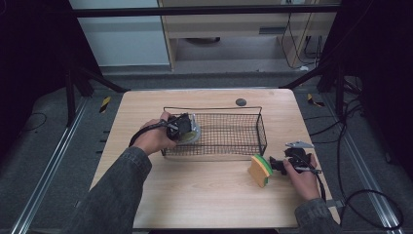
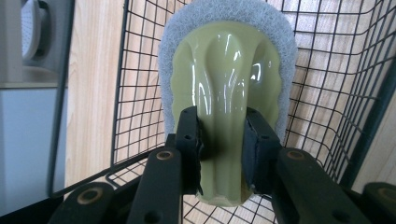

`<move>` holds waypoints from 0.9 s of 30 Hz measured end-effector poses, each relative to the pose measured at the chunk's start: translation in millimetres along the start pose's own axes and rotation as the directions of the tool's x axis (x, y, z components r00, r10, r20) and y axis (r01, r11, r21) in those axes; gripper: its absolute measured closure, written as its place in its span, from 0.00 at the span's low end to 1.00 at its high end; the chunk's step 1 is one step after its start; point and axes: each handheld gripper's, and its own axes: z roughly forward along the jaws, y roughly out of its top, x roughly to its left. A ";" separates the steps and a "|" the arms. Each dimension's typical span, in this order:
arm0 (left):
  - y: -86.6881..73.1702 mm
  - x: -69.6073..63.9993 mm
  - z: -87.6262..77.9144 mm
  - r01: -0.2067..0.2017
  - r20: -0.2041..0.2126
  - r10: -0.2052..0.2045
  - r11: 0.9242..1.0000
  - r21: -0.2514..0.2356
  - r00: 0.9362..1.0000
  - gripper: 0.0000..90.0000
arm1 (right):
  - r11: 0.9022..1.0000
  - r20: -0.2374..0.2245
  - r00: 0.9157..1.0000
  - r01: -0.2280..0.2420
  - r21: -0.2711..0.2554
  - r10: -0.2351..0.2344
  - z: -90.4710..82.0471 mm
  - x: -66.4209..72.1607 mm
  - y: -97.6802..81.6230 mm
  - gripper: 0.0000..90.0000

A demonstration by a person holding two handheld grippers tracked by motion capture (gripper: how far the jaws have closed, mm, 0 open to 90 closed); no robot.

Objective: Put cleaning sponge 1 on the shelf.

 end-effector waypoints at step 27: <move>1.9 2.3 17.7 0.038 0.077 -0.039 0.999 0.011 0.996 0.78 | 1.000 0.000 1.000 0.001 0.000 -0.001 0.0 -0.1 0.0 0.00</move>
